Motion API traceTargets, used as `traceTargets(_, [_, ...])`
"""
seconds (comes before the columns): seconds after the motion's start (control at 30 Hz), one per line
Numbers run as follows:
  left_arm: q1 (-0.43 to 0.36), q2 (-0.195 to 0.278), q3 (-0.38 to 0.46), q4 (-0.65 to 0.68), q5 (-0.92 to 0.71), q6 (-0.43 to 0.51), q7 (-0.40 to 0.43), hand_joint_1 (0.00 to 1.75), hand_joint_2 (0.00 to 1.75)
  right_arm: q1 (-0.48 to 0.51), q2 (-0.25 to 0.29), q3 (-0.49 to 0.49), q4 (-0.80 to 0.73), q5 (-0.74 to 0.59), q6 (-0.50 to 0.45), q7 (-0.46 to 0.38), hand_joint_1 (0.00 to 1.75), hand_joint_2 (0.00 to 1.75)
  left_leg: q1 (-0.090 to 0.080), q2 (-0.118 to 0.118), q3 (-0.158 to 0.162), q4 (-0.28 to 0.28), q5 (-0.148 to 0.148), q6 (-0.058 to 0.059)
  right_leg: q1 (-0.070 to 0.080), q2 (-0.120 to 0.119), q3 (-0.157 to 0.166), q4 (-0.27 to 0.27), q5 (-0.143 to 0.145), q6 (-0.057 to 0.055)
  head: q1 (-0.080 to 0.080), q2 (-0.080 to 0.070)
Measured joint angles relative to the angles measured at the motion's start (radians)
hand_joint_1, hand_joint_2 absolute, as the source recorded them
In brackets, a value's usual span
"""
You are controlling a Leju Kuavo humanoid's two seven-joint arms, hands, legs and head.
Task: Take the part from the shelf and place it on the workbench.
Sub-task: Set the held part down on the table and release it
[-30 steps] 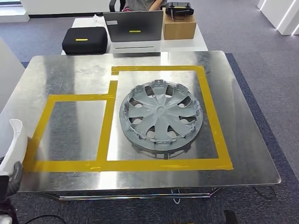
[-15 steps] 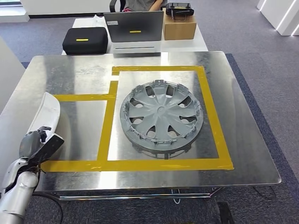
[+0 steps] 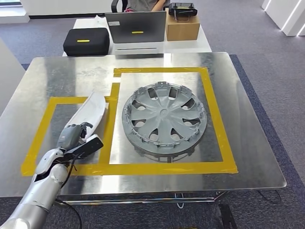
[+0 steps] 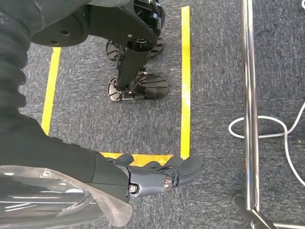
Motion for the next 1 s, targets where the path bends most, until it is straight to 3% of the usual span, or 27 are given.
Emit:
traceTargets(0.03, [0.001, -0.005, -0.01, -0.006, -0.001, -0.004, 0.002, 0.0, 1.75, 0.0, 0.0, 0.0, 0.0, -0.001, 0.0, 0.0, 0.0, 0.0, 0.0, 0.0, 0.0, 0.0, 0.0, 0.0, 0.0, 0.0, 0.0, 0.0, 0.0, 0.0, 0.0, 0.0])
traceTargets(0.13, [0.012, -0.02, -0.035, -0.029, -0.004, -0.01, 0.021, 0.0, 1.75, 0.0, 0.0, 0.001, 0.0, -0.004, 0.0, 0.0, 0.0, 0.0, 0.0, 0.0, 0.0, 0.0, 0.0, 0.0, 0.0, 0.0, 0.0, 0.0, 0.0, 0.0, 0.0, 0.0])
traceTargets(0.27, [0.032, -0.032, -0.045, -0.065, 0.006, 0.016, 0.048, 0.0, 0.0, 0.001, 0.0, 0.002, 0.0, -0.011, 0.0, 0.0, 0.0, 0.0, 0.0, 0.0, -0.001, 0.0, 0.0, 0.0, 0.0, 0.001, 0.0, 0.0, 0.0, 0.0, 0.0, 0.0])
traceTargets(0.73, [0.168, -0.065, -0.031, -0.288, 0.081, 0.113, 0.024, 0.0, 0.0, 0.017, 0.0, 0.001, 0.0, -0.04, -0.004, -0.009, 0.0, 0.0, 0.0, 0.001, -0.001, 0.0, 0.0, 0.0, 0.0, 0.001, -0.001, 0.0, 0.0, 0.0, 0.0, 0.0])
traceTargets(1.0, [0.294, -0.098, -0.025, -0.509, 0.235, 0.166, -0.09, 0.0, 0.0, 0.031, 0.0, -0.002, 0.0, -0.06, -0.009, -0.019, 0.0, 0.0, 0.0, 0.001, -0.001, 0.0, -0.001, 0.0, 0.0, 0.001, -0.001, 0.0, 0.0, 0.0, 0.0, 0.0])
